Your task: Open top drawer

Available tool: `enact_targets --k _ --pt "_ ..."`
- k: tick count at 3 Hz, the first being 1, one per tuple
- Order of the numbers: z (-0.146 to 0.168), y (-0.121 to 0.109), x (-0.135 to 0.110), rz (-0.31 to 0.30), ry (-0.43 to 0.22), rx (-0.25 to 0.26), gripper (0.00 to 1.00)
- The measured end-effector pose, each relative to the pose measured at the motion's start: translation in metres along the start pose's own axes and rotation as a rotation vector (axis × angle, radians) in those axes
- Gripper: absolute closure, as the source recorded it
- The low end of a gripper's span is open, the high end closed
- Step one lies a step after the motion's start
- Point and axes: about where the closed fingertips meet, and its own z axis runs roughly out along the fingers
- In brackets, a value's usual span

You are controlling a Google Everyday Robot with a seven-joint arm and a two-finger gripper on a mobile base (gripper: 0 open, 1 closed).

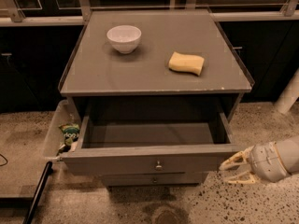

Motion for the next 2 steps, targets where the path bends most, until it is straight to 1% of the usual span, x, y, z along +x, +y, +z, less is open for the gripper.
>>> enact_targets --k 1,2 --pt "-0.001 -0.035 -0.009 -0.038 0.031 0.019 0.34" --pt "0.002 -0.063 -0.018 -0.066 0.053 0.029 0.11"
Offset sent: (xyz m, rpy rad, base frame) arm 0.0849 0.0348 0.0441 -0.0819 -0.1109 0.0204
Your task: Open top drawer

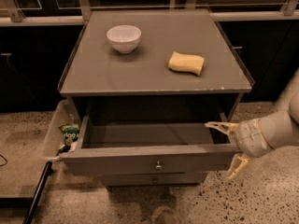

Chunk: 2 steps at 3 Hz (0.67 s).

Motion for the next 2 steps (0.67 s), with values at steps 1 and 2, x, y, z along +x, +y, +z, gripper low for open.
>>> enact_targets --k 1,2 --pt "0.001 -0.001 0.0 -0.001 -0.001 -0.001 0.0" --pt "0.028 0.014 0.012 0.029 0.001 -0.029 0.0"
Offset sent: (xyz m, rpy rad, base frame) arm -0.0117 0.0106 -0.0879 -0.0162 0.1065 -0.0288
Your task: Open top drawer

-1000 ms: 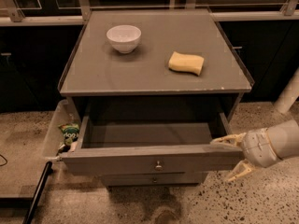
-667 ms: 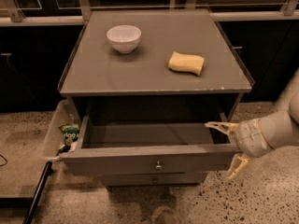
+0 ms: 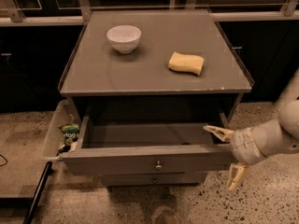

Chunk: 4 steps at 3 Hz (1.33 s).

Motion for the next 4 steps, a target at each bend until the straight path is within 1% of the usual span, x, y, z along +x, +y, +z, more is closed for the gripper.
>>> enact_targets --k 1,2,3,4 --pt "0.032 0.014 0.014 0.033 -0.007 -0.035 0.0" --pt "0.044 0.02 0.021 0.054 -0.012 -0.049 0.0" --pt "0.042 0.018 0.019 0.054 -0.012 -0.049 0.19" --pt "0.042 0.019 0.019 0.054 -0.012 -0.049 0.42"
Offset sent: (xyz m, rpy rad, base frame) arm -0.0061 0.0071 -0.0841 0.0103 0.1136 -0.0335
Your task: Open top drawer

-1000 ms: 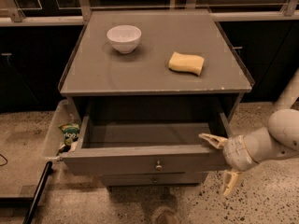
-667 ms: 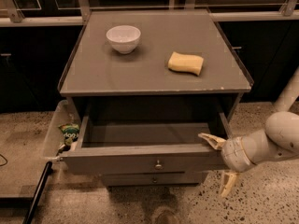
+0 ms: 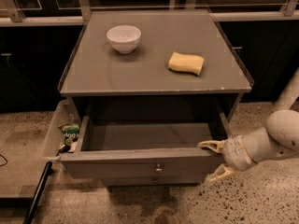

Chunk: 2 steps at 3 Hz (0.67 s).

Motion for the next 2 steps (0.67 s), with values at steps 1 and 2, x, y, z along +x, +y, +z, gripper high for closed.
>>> enact_targets --k 1,2 --pt "-0.0024 -0.001 -0.0018 0.0 0.0 0.0 0.66" --pt "-0.0047 -0.0026 -0.0044 0.0 0.0 0.0 0.89"
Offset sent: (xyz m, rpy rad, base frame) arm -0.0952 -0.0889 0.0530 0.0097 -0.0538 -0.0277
